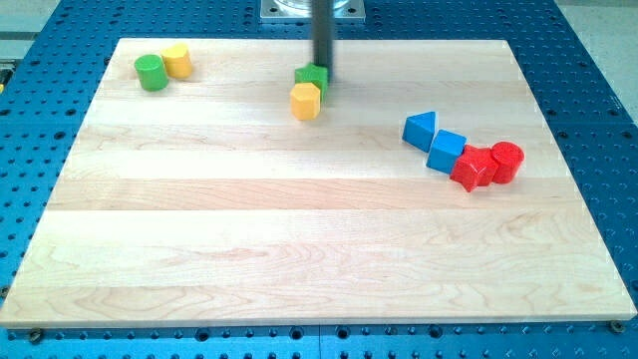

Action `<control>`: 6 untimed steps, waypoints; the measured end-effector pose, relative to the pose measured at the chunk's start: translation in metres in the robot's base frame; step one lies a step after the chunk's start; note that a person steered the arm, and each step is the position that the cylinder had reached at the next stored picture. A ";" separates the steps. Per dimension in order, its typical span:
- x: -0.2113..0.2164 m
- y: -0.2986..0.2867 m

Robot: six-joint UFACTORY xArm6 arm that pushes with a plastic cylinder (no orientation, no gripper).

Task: Place the green star and hexagon at the center of the board

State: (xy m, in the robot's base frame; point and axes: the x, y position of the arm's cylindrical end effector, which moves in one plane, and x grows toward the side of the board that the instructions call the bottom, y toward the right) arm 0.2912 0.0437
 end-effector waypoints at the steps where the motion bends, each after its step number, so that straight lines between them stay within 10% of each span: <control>1: -0.010 -0.012; 6: 0.053 -0.063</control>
